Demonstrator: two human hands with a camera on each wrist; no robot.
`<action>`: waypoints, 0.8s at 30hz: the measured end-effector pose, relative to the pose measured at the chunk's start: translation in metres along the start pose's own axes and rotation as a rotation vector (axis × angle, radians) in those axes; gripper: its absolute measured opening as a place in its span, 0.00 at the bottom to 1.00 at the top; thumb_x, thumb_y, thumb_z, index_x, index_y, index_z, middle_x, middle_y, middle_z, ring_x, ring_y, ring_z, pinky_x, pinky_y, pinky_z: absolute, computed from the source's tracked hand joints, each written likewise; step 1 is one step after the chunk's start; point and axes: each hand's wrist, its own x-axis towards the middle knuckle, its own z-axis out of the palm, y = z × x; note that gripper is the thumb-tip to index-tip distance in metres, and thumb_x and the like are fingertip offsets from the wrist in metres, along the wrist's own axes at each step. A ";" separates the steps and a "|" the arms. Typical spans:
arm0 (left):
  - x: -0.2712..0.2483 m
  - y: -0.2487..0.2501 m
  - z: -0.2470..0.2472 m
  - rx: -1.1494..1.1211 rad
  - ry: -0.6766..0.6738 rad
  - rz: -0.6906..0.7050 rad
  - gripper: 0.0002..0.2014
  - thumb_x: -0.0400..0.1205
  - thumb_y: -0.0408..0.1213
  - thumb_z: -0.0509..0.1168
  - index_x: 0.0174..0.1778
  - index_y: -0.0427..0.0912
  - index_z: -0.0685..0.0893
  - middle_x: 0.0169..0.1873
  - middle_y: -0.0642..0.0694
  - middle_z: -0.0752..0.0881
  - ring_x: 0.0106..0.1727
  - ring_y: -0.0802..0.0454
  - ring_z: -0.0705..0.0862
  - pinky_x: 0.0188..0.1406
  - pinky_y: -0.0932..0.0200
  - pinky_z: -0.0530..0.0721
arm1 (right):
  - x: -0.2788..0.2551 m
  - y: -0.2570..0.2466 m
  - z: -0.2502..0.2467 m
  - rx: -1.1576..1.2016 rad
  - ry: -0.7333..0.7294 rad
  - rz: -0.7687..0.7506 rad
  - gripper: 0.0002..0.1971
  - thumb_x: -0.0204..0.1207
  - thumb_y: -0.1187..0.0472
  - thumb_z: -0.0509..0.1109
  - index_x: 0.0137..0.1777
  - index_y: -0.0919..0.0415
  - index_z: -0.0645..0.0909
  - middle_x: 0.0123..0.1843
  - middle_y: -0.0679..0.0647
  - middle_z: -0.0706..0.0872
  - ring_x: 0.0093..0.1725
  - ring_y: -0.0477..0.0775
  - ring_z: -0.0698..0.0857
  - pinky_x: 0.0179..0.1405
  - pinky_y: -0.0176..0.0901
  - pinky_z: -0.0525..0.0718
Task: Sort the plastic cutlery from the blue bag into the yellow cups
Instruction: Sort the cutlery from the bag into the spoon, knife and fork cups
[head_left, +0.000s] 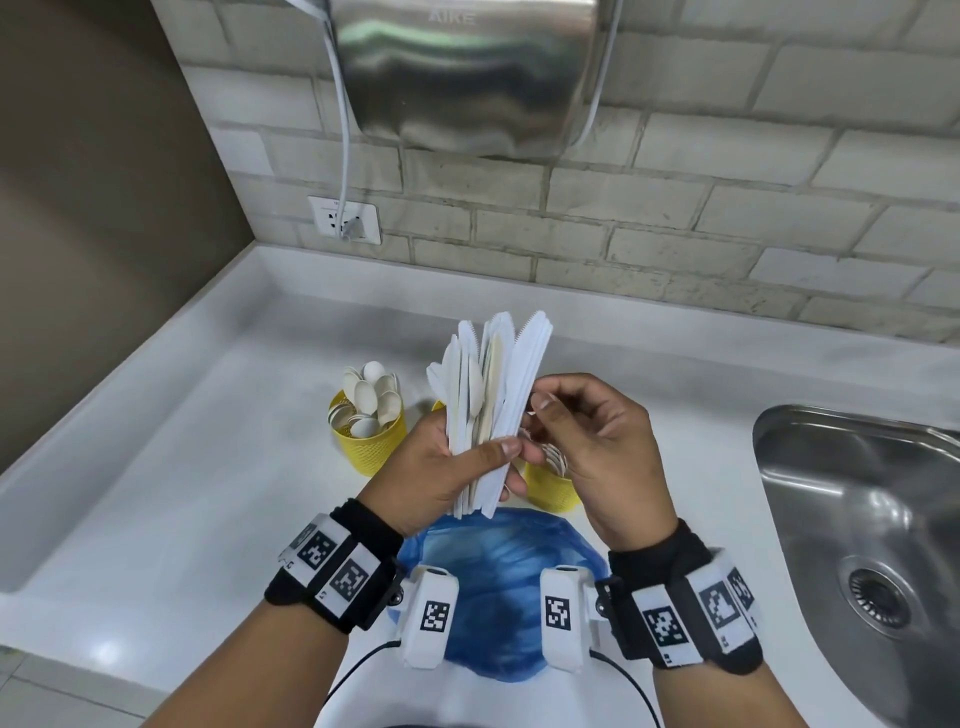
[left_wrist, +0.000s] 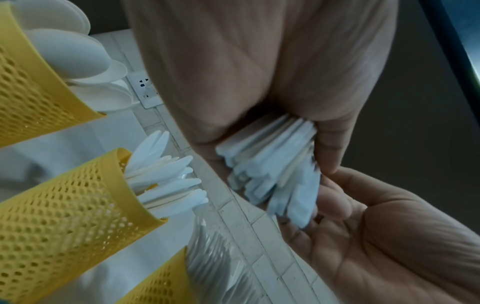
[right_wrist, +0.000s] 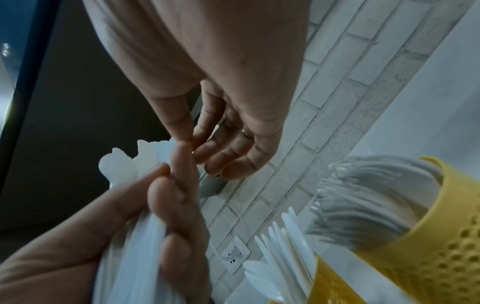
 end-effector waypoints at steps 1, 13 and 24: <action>0.000 0.000 0.000 0.013 0.001 -0.006 0.11 0.84 0.33 0.67 0.61 0.34 0.85 0.47 0.40 0.93 0.38 0.47 0.91 0.39 0.55 0.91 | 0.001 -0.001 -0.001 -0.008 -0.014 0.010 0.03 0.83 0.67 0.73 0.52 0.63 0.89 0.43 0.65 0.91 0.41 0.57 0.89 0.50 0.58 0.90; -0.002 -0.004 -0.008 0.038 0.016 -0.079 0.15 0.84 0.35 0.67 0.66 0.36 0.83 0.52 0.36 0.93 0.40 0.45 0.91 0.38 0.57 0.89 | 0.011 0.002 0.005 -0.099 0.003 -0.009 0.04 0.82 0.69 0.74 0.46 0.64 0.89 0.38 0.58 0.92 0.37 0.54 0.90 0.46 0.54 0.91; 0.008 -0.009 -0.002 0.042 -0.023 -0.083 0.13 0.85 0.32 0.66 0.66 0.34 0.83 0.52 0.37 0.93 0.40 0.46 0.91 0.42 0.54 0.90 | 0.015 0.001 -0.005 -0.098 -0.013 0.029 0.05 0.82 0.66 0.74 0.46 0.62 0.90 0.43 0.56 0.95 0.44 0.61 0.94 0.50 0.56 0.92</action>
